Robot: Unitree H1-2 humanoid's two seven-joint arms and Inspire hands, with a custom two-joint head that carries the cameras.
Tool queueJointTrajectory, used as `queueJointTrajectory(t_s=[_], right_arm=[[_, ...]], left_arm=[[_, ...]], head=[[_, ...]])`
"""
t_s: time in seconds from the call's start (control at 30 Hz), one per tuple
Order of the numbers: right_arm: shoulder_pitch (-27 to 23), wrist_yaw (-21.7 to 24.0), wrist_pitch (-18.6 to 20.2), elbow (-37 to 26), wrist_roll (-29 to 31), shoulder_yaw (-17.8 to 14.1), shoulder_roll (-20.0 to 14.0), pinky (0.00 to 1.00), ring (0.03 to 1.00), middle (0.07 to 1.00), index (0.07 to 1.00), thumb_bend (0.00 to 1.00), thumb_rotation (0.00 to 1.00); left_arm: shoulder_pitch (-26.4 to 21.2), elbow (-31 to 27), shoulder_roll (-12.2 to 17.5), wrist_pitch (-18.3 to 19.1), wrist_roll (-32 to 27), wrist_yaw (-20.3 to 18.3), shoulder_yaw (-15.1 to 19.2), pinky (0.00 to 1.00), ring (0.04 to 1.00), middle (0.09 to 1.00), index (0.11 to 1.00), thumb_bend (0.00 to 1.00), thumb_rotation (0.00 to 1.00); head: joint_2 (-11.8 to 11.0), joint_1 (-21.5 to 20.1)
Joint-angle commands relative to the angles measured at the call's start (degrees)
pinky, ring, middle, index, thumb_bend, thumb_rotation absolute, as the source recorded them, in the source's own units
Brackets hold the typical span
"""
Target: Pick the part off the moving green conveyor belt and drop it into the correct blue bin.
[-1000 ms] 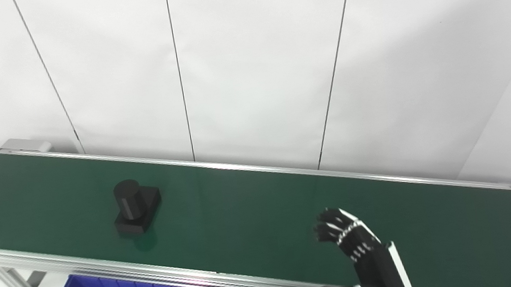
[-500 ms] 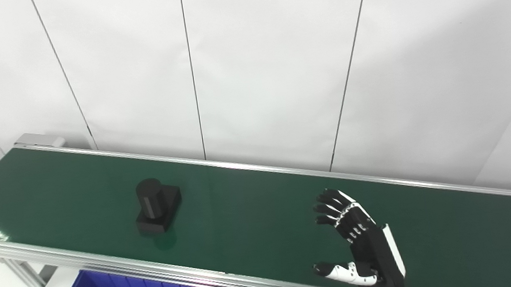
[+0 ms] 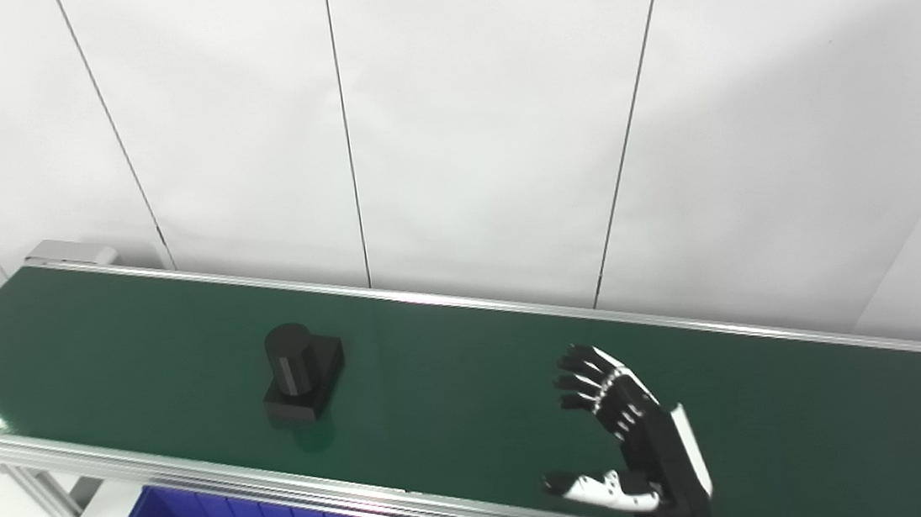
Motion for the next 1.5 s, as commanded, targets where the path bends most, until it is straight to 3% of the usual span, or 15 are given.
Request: queueJointTrajectory(t_s=[0.0,0.37,0.57,1.1,1.47], right_arm=[[-3.0,-0.7,-2.6,0.1,-0.2,0.5,0.9,0.67,0.747,0.800,0.823,0.97,0.21],[-10.4,-1.9,-2.6,9.3,0.4,1.3,2.4,0.67,0.754,0.801,0.822,0.98,0.14],[-14.1,-1.9,-2.7,14.5,0.3,0.9,2.2,0.66,0.749,0.816,0.827,1.00,0.17],[-20.5,-5.4,-2.7,23.0,-3.3,1.4,4.1,0.64,0.727,0.827,0.821,1.00,0.21],[-23.9,-7.4,-2.7,28.6,-5.3,2.5,4.5,0.64,0.737,0.836,0.826,1.00,0.15]], left_arm=[[-1.1,-2.0,0.0,-2.2,0.1,0.3,0.1,0.59,0.704,0.766,0.723,1.00,0.12],[-1.0,-2.2,-0.4,-2.2,0.3,0.5,0.0,0.59,0.703,0.763,0.726,1.00,0.11],[-1.0,-2.3,-0.7,-2.2,0.4,0.4,0.2,0.59,0.700,0.764,0.728,1.00,0.12],[-1.2,-2.1,-1.1,-2.2,0.1,0.4,-0.1,0.60,0.709,0.768,0.733,1.00,0.09],[-1.0,-3.2,-1.3,-2.2,0.2,-0.4,0.1,0.61,0.720,0.775,0.741,1.00,0.10]], head=[[0.1,0.1],[0.2,0.2],[0.3,0.3],[0.6,0.3],[1.3,0.1]])
